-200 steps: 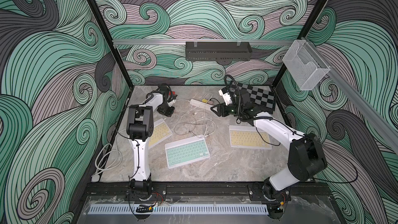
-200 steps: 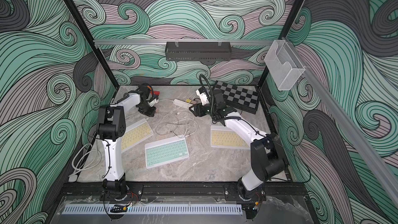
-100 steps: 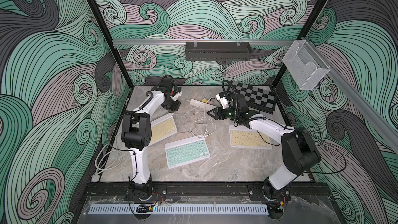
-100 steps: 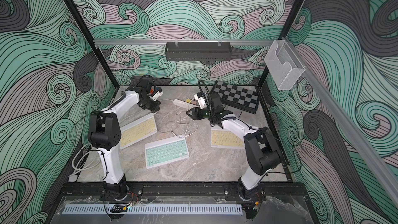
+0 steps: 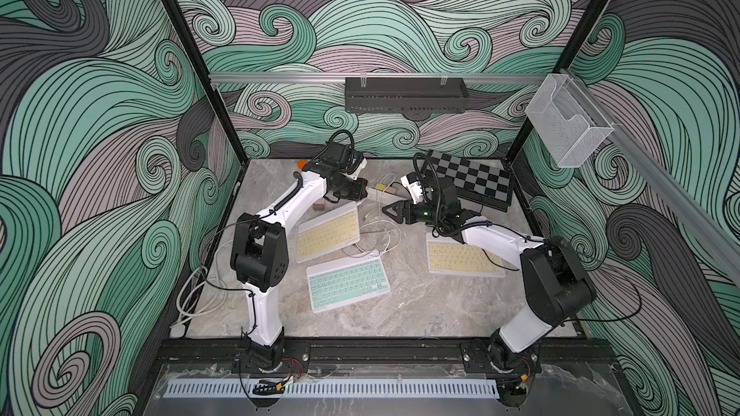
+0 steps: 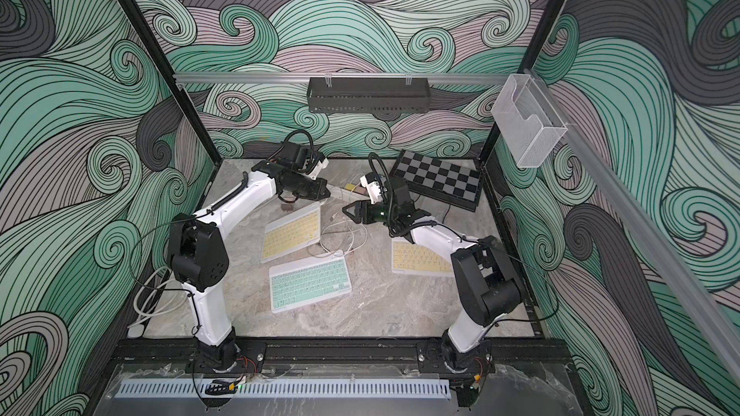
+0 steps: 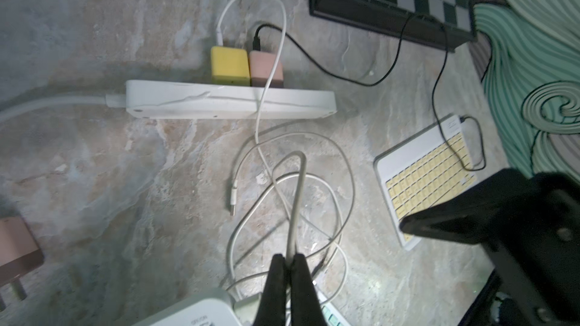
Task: Unplug the wireless keyboard
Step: Pick up the keyboard from the center of the board.
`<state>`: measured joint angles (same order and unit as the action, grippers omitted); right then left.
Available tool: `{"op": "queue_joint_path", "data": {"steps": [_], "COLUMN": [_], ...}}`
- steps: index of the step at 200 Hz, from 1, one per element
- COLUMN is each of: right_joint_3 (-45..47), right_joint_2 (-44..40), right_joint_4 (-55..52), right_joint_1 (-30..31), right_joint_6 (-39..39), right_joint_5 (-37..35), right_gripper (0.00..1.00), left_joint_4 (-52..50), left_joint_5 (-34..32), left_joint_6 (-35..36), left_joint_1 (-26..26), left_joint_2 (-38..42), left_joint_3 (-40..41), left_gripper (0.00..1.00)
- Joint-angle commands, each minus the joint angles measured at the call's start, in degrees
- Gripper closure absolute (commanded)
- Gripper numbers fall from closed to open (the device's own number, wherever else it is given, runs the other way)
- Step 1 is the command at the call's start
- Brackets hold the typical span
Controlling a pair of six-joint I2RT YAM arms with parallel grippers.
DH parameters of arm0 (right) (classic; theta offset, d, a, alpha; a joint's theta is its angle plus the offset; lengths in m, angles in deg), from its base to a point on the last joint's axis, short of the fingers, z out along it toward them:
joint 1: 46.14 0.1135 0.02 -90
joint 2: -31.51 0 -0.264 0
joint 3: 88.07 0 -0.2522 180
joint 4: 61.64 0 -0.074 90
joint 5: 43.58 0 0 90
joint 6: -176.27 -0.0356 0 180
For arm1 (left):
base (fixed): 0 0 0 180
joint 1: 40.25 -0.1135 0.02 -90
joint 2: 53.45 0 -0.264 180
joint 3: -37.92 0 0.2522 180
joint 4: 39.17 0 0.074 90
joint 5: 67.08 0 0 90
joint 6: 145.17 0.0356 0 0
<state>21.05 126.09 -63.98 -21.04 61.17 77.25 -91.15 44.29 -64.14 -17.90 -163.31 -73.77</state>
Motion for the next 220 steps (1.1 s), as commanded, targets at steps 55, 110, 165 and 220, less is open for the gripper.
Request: {"op": "queue_joint_path", "data": {"steps": [55, 110, 165, 220], "right_joint_3": [-2.12, -5.19, -5.63, -6.16], "right_joint_2": [3.77, 8.42, 9.48, 7.93], "right_joint_4": [7.21, 8.78, 9.85, 8.58], "right_joint_1": [5.15, 5.87, 6.33, 6.17], "right_joint_6": [-7.28, -9.17, -9.92, -8.75], "right_joint_5": [0.95, 2.03, 4.12, 6.34], "right_gripper": [0.31, 0.43, 0.74, 0.96], "left_joint_4": [8.07, 8.25, 8.25, 3.21], "left_joint_5": [4.76, 4.23, 4.08, 6.76], "left_joint_6": [-8.63, -8.24, -8.10, -2.91], "left_joint_1": [2.33, 2.79, 2.79, 0.51], "left_joint_2": [2.36, 2.15, 1.32, 2.66], "left_joint_3": [-3.41, -3.42, -3.28, -3.61], "left_gripper": [0.98, 0.96, 0.95, 0.45]}}
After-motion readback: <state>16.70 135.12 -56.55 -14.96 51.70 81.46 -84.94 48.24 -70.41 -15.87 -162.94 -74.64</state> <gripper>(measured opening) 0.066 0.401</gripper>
